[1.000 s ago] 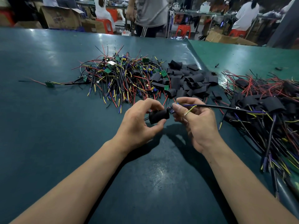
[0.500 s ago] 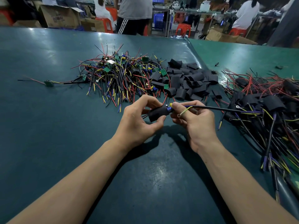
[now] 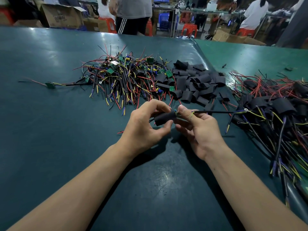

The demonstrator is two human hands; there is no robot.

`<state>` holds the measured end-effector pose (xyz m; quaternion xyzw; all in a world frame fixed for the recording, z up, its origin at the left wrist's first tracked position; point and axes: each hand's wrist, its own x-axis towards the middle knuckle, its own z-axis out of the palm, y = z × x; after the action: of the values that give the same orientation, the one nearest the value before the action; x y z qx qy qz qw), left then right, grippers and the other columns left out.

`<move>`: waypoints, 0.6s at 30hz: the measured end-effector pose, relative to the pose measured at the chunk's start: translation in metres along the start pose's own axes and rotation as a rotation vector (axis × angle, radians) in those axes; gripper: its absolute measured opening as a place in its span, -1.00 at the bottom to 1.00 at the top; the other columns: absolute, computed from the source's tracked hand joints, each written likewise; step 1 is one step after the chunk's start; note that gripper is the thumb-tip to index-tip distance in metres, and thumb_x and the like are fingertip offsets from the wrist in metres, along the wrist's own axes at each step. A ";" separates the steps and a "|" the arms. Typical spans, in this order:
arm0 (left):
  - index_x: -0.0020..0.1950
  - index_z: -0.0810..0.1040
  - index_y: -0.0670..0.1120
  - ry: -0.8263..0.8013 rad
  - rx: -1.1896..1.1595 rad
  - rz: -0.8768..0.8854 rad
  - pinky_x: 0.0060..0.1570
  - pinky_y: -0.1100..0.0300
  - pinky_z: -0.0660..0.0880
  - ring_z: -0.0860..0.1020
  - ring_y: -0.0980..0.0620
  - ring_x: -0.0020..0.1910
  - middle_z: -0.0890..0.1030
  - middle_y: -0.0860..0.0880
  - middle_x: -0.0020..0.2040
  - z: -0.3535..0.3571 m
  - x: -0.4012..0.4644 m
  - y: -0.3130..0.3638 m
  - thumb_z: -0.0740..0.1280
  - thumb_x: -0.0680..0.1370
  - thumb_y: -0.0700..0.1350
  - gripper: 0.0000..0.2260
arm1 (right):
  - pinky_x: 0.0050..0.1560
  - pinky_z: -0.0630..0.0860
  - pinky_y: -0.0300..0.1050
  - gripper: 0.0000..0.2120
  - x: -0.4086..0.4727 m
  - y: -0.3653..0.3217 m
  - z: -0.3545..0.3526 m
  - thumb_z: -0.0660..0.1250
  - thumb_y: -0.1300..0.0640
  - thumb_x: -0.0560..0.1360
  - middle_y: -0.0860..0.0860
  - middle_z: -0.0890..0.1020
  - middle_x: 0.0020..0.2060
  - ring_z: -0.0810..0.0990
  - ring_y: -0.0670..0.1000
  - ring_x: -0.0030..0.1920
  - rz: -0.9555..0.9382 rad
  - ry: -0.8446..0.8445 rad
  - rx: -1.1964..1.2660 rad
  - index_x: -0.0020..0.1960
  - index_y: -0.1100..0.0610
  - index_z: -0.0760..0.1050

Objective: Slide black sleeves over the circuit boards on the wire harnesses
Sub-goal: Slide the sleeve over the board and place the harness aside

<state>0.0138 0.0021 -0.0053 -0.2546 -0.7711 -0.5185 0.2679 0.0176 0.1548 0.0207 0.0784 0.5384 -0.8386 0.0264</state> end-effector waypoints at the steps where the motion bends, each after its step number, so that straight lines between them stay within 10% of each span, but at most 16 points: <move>1: 0.06 0.51 -0.05 0.005 -0.003 0.006 0.08 -0.09 0.58 0.64 -0.06 0.02 0.64 -0.09 0.00 0.000 0.000 0.000 0.48 0.42 -0.28 -0.71 | -0.38 0.57 -0.28 -0.88 0.000 0.000 0.000 0.45 0.22 0.44 0.05 0.68 -0.34 0.66 -0.05 -0.33 -0.005 -0.011 0.002 -0.24 0.21 0.56; 18: 0.19 0.46 -0.20 0.015 0.044 0.046 0.10 0.04 0.56 0.60 -0.02 0.06 0.57 -0.09 0.07 0.001 0.001 0.003 0.42 0.39 -0.40 -0.60 | -0.32 0.61 -0.06 -0.85 -0.006 0.007 0.003 0.50 0.09 0.41 0.12 0.70 -0.27 0.66 0.07 -0.30 -0.122 -0.147 -0.238 -0.16 0.19 0.66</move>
<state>0.0152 0.0045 -0.0033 -0.2626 -0.7742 -0.4969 0.2910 0.0237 0.1494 0.0167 -0.0196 0.6343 -0.7725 0.0238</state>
